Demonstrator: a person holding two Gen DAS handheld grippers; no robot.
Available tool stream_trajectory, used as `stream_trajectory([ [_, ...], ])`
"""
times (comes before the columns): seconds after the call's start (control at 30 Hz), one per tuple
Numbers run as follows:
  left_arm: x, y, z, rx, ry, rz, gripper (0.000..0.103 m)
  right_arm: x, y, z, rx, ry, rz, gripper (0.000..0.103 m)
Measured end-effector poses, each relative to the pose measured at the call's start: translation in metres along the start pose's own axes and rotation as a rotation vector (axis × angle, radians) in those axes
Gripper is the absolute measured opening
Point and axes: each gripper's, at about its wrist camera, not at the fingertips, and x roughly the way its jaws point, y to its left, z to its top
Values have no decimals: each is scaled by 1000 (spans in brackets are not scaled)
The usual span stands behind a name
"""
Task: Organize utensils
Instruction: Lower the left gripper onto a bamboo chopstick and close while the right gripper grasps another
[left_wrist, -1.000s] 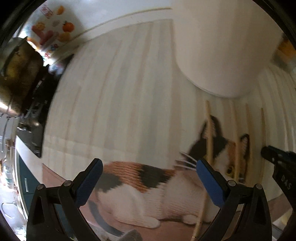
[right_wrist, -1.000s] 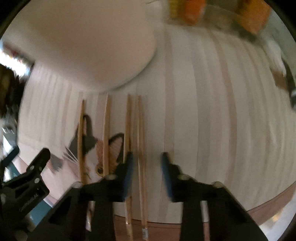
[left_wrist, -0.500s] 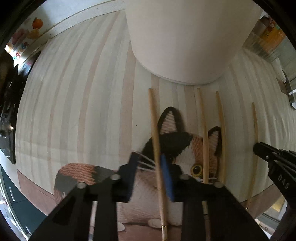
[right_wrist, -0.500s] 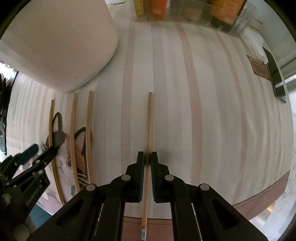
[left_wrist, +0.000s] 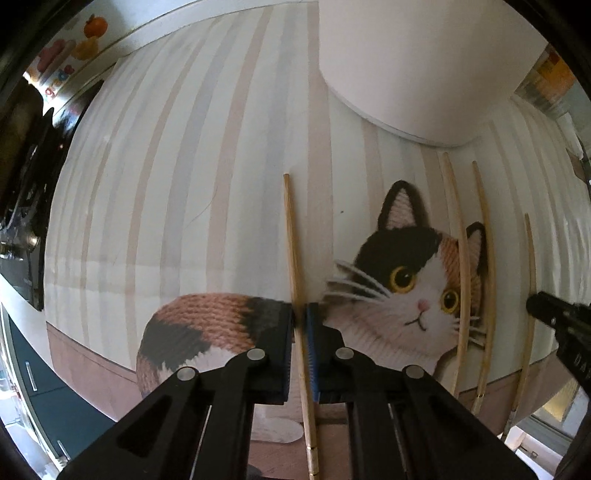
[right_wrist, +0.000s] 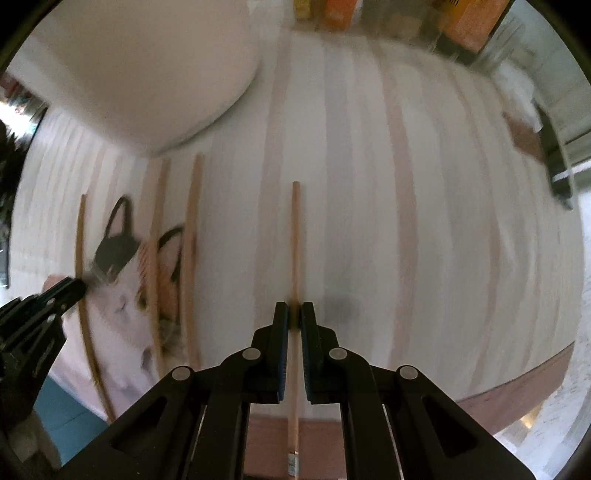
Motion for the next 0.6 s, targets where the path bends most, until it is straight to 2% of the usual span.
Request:
stream_trajectory([
  [0.1,3,9,3,-7,5,-15,6,-1,7,-19,-33,2,-11,7],
  [0.3,3,15,11,-21,12,-34,6,0,15,-30,-37,7,-31,8],
  [0.4,6,24,15,-36,15,-48,6,0,18,-23,-50,15,-46,8],
  [0.43,6,26,15,-39,15,-50,6,5,16,-3,-51,19,-47,9],
  [0.5,7,30,16,-46,14,-52,6,12,29,2,-48,21,-46,12],
  [0.6,6,35,15,-61,12,-57,6,18,36,18,-62,26,-29,29],
])
